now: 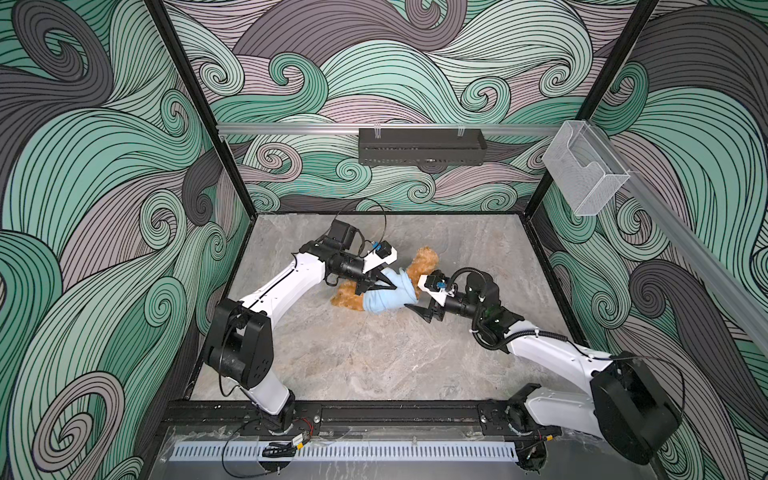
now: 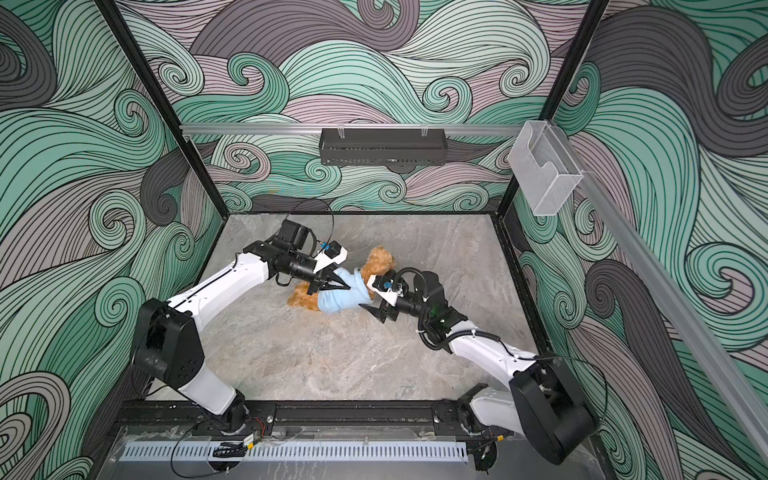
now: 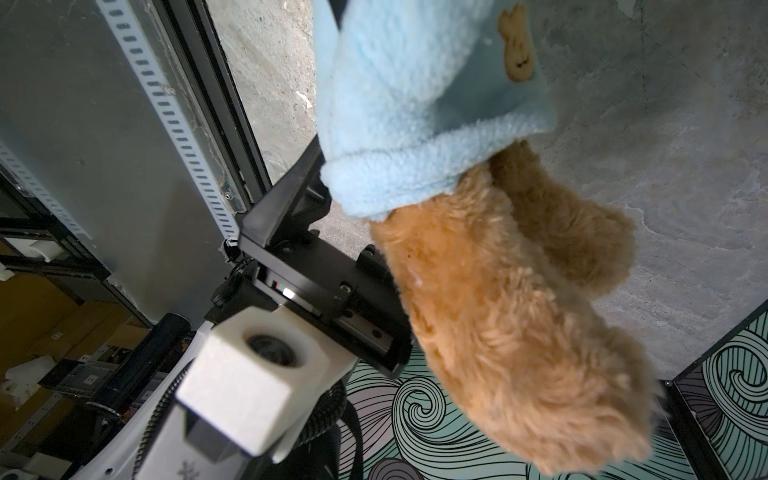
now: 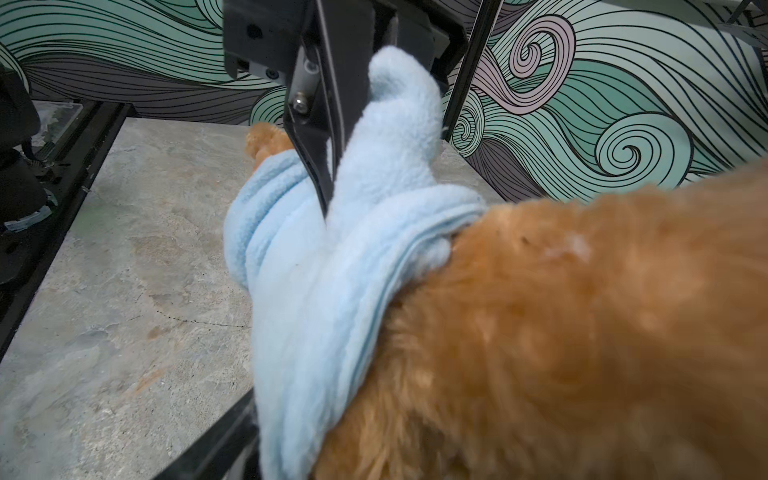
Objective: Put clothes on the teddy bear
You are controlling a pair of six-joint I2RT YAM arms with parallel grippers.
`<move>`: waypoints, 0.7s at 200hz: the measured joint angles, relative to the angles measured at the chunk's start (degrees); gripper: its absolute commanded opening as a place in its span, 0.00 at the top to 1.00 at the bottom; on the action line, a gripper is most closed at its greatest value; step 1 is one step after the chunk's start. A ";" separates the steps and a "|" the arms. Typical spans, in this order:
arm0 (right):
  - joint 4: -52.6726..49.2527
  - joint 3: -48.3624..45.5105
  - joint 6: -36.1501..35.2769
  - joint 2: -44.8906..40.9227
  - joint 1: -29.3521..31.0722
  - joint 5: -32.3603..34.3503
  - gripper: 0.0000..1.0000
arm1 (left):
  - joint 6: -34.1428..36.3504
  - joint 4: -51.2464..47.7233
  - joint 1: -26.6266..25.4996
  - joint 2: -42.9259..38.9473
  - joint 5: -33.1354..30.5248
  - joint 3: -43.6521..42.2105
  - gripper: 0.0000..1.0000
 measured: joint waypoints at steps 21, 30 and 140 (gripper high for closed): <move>2.58 0.50 0.24 3.58 0.04 -1.55 0.16 | 0.87 -1.03 -0.39 0.28 -0.02 0.74 1.00; 3.41 0.68 0.66 4.83 0.13 -2.21 0.17 | 1.01 -1.40 -0.68 0.33 -0.11 0.74 1.00; 11.52 -6.14 2.78 3.85 2.62 4.22 0.79 | -6.12 8.83 -2.25 -6.51 -6.40 -6.88 0.46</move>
